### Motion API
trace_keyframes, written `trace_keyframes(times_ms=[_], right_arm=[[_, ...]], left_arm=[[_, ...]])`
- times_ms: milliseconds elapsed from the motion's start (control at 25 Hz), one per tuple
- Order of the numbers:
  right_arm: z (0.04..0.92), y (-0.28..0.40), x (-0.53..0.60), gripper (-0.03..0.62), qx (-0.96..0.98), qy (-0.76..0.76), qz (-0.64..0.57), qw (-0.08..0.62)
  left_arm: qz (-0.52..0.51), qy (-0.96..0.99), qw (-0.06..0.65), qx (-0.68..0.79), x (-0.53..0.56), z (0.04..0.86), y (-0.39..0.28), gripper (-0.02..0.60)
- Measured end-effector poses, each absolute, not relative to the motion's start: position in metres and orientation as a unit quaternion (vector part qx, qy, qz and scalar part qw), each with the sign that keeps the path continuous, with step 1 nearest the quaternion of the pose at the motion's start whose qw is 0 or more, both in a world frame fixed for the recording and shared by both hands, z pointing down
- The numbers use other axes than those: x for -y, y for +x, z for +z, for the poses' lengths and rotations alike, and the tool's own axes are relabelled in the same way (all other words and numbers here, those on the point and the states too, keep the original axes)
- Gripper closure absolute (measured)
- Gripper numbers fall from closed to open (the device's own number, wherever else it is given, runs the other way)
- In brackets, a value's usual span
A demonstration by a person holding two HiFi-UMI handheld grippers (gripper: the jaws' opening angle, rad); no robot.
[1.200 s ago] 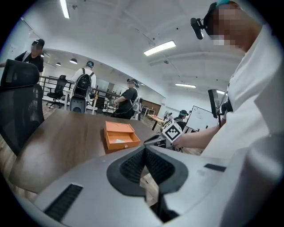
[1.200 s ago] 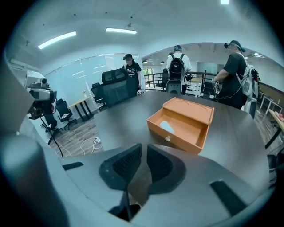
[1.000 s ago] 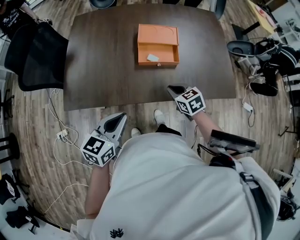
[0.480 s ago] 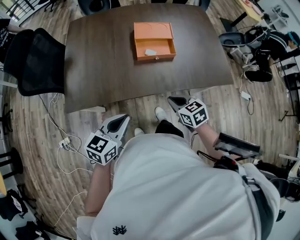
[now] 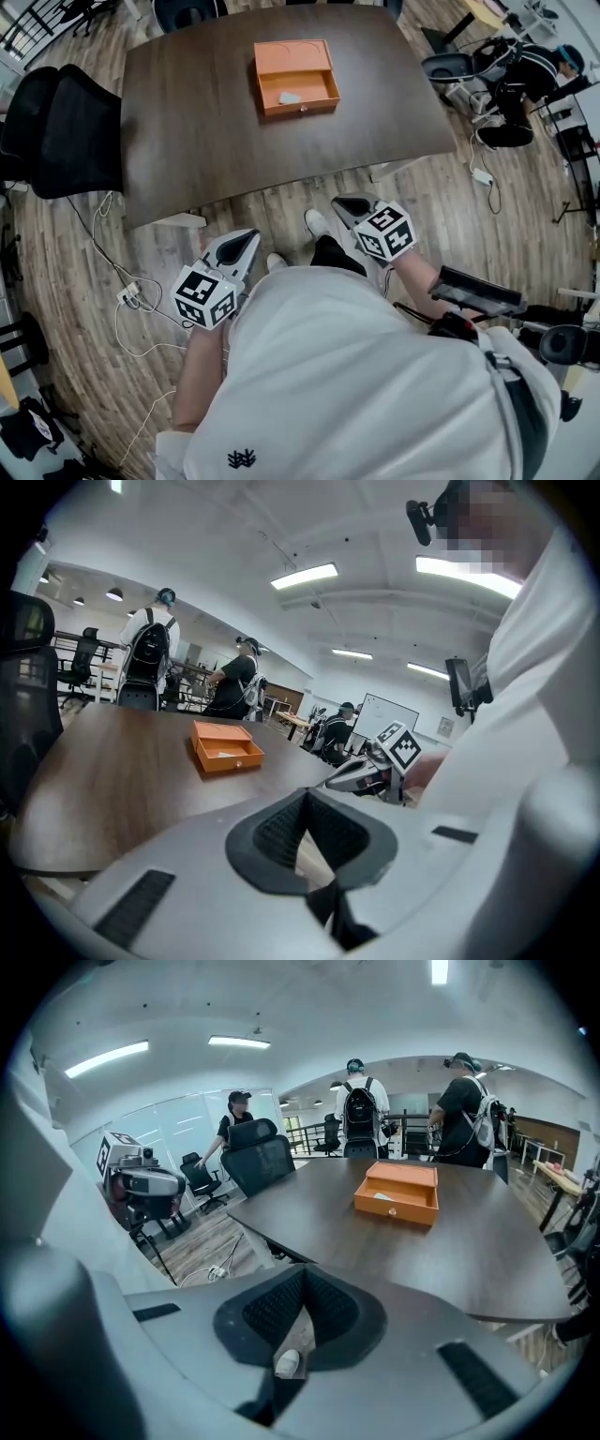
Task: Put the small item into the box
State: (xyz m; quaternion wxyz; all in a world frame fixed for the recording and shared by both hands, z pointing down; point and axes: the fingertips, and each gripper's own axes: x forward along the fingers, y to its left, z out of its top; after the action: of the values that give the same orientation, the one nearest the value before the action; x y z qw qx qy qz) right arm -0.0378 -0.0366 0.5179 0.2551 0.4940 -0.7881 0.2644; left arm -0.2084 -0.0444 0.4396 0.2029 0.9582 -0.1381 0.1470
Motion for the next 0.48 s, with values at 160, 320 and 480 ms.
trace_keyframes(times_ms=[160,320,480], right_arm=[[0.520,-0.042,0.029,0.592,0.787,0.493,0.264,0.260],[0.515,-0.050,0.027,0.592,0.791,0.489,0.257,0.261],[0.512,-0.063,0.027,0.592,0.798,0.477,0.253,0.268]], left_arm=[[0.144,0.959,0.203,0.134,0.036,0.442,-0.211,0.578],[0.147,0.958,0.204,0.138,0.032,0.444,-0.219,0.578],[0.152,0.957,0.203,0.143,0.031,0.445,-0.226,0.578]])
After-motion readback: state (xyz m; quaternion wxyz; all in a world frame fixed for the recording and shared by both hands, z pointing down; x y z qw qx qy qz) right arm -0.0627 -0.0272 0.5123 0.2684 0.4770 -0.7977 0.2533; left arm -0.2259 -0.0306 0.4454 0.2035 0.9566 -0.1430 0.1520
